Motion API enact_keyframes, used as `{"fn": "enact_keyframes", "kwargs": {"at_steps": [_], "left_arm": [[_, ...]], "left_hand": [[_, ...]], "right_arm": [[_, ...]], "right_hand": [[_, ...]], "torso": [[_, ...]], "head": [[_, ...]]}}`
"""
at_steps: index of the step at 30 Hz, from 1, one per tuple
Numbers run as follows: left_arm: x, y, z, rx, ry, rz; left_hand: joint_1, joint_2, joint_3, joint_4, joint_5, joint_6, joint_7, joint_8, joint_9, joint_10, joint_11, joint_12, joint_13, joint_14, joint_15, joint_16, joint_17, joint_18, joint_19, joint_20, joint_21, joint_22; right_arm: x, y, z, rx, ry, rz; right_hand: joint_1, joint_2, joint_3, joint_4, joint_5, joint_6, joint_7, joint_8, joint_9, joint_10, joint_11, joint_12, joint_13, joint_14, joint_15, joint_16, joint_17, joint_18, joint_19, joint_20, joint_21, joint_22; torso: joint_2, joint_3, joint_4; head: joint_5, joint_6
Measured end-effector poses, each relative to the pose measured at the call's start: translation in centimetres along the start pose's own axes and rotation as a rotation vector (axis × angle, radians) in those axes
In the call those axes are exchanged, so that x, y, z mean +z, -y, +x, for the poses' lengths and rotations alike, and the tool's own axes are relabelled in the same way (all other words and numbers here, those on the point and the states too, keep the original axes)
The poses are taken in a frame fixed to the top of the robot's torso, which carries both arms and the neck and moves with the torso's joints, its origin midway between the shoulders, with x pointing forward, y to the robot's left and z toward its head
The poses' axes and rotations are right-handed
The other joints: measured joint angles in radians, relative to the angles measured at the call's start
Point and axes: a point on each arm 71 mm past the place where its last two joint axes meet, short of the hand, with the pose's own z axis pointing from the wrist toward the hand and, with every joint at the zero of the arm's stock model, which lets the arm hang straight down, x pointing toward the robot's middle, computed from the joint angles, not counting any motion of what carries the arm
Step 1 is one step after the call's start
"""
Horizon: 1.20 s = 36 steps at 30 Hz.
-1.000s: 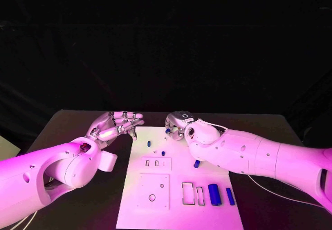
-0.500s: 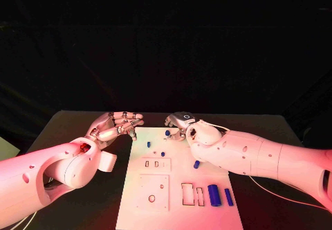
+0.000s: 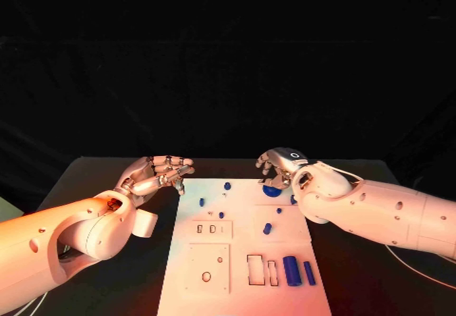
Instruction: Assemble the parts on the task board
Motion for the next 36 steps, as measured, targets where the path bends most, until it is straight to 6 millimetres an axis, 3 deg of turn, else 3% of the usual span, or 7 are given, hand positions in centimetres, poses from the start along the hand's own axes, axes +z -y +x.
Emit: {"fn": "enact_keyframes", "kwargs": {"at_steps": [2, 4, 6, 8, 11, 13, 36], "left_arm": [[0.0, 0.0, -0.1, 0.001, 0.001, 0.000], [0.0, 0.0, -0.2, 0.002, 0.004, -0.001], [0.1, -0.1, -0.3, 0.003, 0.005, -0.001], [0.1, -0.1, -0.3, 0.003, 0.006, -0.001], [0.2, -0.1, -0.3, 0.002, 0.005, -0.001], [0.2, -0.1, -0.3, 0.002, 0.005, -0.001], [0.3, -0.2, -0.3, 0.000, 0.000, -0.002]], "left_hand": [[0.000, 0.000, 0.000, 0.000, 0.000, 0.000, 0.000, 0.000, 0.000, 0.000, 0.000, 0.000, 0.000, 0.000, 0.000, 0.000, 0.000, 0.000, 0.000, 0.000, 0.000, 0.000], [0.000, 0.000, 0.000, 0.000, 0.000, 0.000, 0.000, 0.000, 0.000, 0.000, 0.000, 0.000, 0.000, 0.000, 0.000, 0.000, 0.000, 0.000, 0.000, 0.000, 0.000, 0.000], [0.000, 0.000, 0.000, 0.000, 0.000, 0.000, 0.000, 0.000, 0.000, 0.000, 0.000, 0.000, 0.000, 0.000, 0.000, 0.000, 0.000, 0.000, 0.000, 0.000, 0.000, 0.000], [0.000, 0.000, 0.000, 0.000, 0.000, 0.000, 0.000, 0.000, 0.000, 0.000, 0.000, 0.000, 0.000, 0.000, 0.000, 0.000, 0.000, 0.000, 0.000, 0.000, 0.000, 0.000], [0.000, 0.000, 0.000, 0.000, 0.000, 0.000, 0.000, 0.000, 0.000, 0.000, 0.000, 0.000, 0.000, 0.000, 0.000, 0.000, 0.000, 0.000, 0.000, 0.000, 0.000, 0.000], [0.000, 0.000, 0.000, 0.000, 0.000, 0.000, 0.000, 0.000, 0.000, 0.000, 0.000, 0.000, 0.000, 0.000, 0.000, 0.000, 0.000, 0.000, 0.000, 0.000, 0.000, 0.000], [0.000, 0.000, 0.003, -0.003, 0.000, -0.004, 0.004, 0.000, 0.001, 0.000, 0.000, 0.000, 0.000, 0.000, 0.000, 0.000, 0.000, 0.000, -0.003, 0.004, 0.000, 0.002]], "right_arm": [[-0.3, 0.9, -0.5, 0.016, 0.001, 0.022], [-0.7, 2.3, -1.2, 0.048, -0.005, 0.062], [-1.0, 3.3, -1.4, 0.076, -0.019, 0.093], [-1.1, 4.2, -1.5, 0.107, -0.043, 0.124], [-1.1, 5.2, -1.3, 0.143, -0.083, 0.161], [-1.1, 5.6, -1.1, 0.159, -0.104, 0.176], [-0.4, 4.3, 2.8, 0.221, -0.242, 0.193]], "right_hand": [[-0.014, -0.014, 0.005, -0.001, 0.000, 0.009, -0.003, 0.007, 0.001, 0.076, -0.010, 0.043, 0.033, 0.007, -0.007, 0.039, 0.046, -0.015, 0.024, -0.006, 0.042, 0.006], [-0.024, -0.029, -0.024, -0.003, 0.047, 0.006, -0.006, 0.013, 0.005, 0.123, -0.018, 0.126, 0.104, 0.004, -0.020, 0.083, 0.100, -0.025, 0.031, -0.014, 0.079, 0.006], [-0.023, -0.029, -0.086, -0.004, 0.072, -0.009, -0.019, 0.033, 0.014, 0.136, -0.032, 0.396, 0.404, 0.003, -0.025, 0.154, 0.188, -0.039, 0.034, -0.016, 0.126, 0.006], [-0.020, -0.003, -0.138, -0.005, 0.081, -0.037, -0.012, 0.064, 0.026, 0.131, -0.024, 0.813, 0.884, 0.004, -0.015, 0.225, 0.226, -0.044, 0.033, -0.015, 0.161, 0.006], [-0.027, 0.003, -0.162, 0.000, 0.085, -0.062, 0.003, 0.087, 0.029, 0.179, -0.010, 1.082, 1.143, 0.004, -0.004, 0.289, 0.233, -0.044, 0.032, -0.002, 0.180, 0.006], [-0.027, 0.003, -0.168, -0.002, 0.085, -0.067, 0.008, 0.097, 0.029, 0.210, -0.006, 1.148, 1.182, 0.004, -0.004, 0.311, 0.233, -0.060, 0.031, 0.001, 0.196, 0.006], [-0.032, 0.017, -0.171, 0.001, 0.091, -0.078, 0.012, 0.123, 0.028, 0.266, 0.002, 1.283, 1.191, 0.001, 0.006, 0.333, 0.232, -0.060, 0.031, 0.008, 0.208, 0.005]], "torso": [[-0.001, 0.0014, -0.0040], [-0.002, 0.0023, -0.0067], [-0.003, 0.0035, -0.0097], [-0.004, 0.0054, -0.0123], [-0.005, 0.0069, -0.0141], [-0.005, 0.0080, -0.0145], [-0.002, 0.0108, -0.0095]], "head": [[0.000, 0.000], [0.000, 0.000], [0.001, 0.000], [0.002, -0.001], [0.004, -0.003], [0.004, -0.004], [0.005, -0.019]]}}
